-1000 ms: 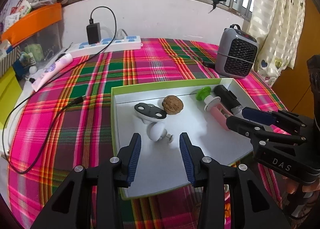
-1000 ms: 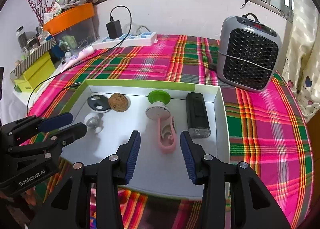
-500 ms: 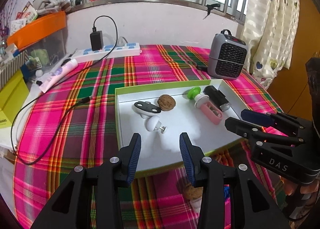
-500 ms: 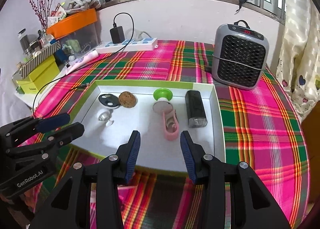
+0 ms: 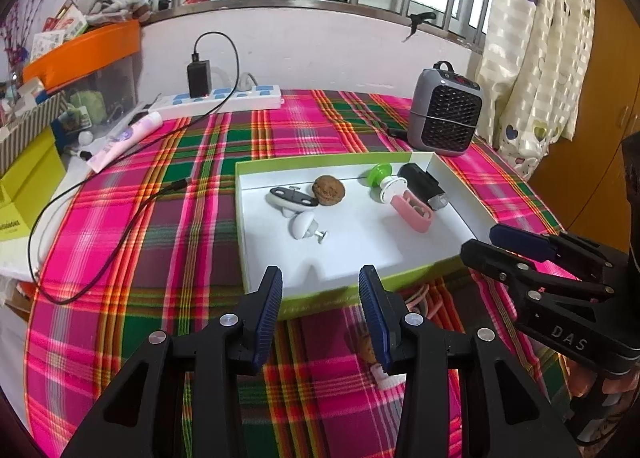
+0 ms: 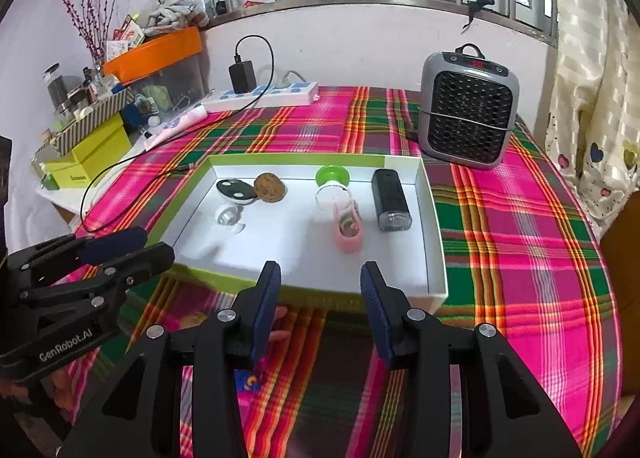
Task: Organize objects
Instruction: 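Withdraw both tools from the tray toward the cork jar and blue toy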
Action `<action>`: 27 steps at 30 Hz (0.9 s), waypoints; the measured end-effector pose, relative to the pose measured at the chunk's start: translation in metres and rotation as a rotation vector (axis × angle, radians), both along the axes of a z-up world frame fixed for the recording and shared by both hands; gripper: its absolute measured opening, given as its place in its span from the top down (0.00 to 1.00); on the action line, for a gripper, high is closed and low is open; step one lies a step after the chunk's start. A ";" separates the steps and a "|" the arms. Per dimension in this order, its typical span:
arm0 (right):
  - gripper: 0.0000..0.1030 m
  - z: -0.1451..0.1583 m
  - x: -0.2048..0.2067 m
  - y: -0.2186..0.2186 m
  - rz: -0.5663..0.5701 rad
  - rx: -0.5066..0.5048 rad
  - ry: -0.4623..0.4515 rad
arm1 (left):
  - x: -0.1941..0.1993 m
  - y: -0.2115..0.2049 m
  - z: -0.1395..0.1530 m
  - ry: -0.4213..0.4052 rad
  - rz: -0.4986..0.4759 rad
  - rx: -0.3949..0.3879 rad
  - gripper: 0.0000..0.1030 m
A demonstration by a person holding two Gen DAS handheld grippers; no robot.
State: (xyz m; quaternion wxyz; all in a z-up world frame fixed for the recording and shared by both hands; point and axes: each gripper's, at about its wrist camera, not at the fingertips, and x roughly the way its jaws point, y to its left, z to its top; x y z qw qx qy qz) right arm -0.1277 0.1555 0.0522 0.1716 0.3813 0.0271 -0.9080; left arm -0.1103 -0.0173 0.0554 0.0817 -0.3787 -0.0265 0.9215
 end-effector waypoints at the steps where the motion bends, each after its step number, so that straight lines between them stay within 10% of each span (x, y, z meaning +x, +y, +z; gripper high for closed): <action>1: 0.58 0.000 0.002 0.000 0.000 -0.002 0.001 | 0.002 -0.002 -0.001 0.000 0.002 0.004 0.63; 27: 0.58 -0.035 0.043 -0.013 0.087 -0.021 -0.070 | 0.037 -0.014 -0.022 -0.054 0.019 0.052 0.63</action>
